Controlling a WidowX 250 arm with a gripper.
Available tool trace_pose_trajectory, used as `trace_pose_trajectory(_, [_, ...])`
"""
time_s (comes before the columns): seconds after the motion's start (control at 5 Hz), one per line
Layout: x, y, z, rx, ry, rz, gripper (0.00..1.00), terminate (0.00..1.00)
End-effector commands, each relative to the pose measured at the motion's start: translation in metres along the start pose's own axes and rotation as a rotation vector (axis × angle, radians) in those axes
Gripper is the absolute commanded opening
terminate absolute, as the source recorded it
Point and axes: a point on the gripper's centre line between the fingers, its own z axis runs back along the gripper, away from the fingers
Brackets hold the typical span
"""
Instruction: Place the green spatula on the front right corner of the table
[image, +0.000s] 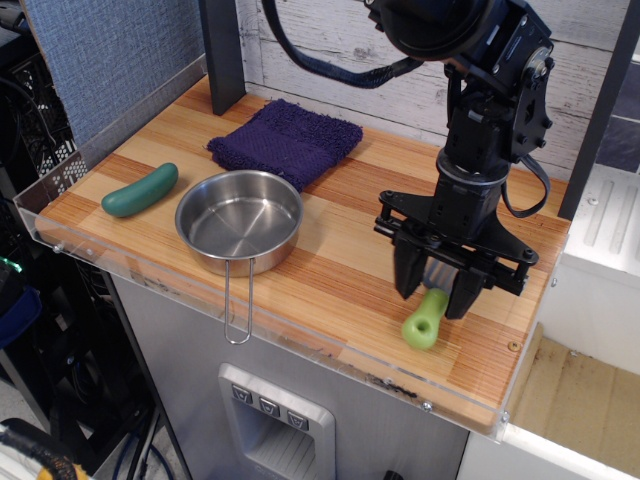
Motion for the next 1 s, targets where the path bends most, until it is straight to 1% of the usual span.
trace_pose_trajectory(0.0, [0.007, 0.01, 0.035, -0.02, -0.037, -0.003, 1.0, 0.0])
trace_pose_trajectory(0.2, [0.002, 0.044, 0.085, -0.038, -0.196, 0.029, 1.0, 0.0])
trace_pose_trajectory(0.4, [-0.01, 0.077, 0.132, -0.055, -0.342, 0.078, 1.0, 0.0])
trace_pose_trajectory(0.6, [-0.004, 0.1, 0.155, -0.099, -0.395, 0.059, 1.0, 0.0])
trace_pose_trajectory(0.8, [0.01, 0.102, 0.138, -0.065, -0.326, 0.004, 1.0, 0.0])
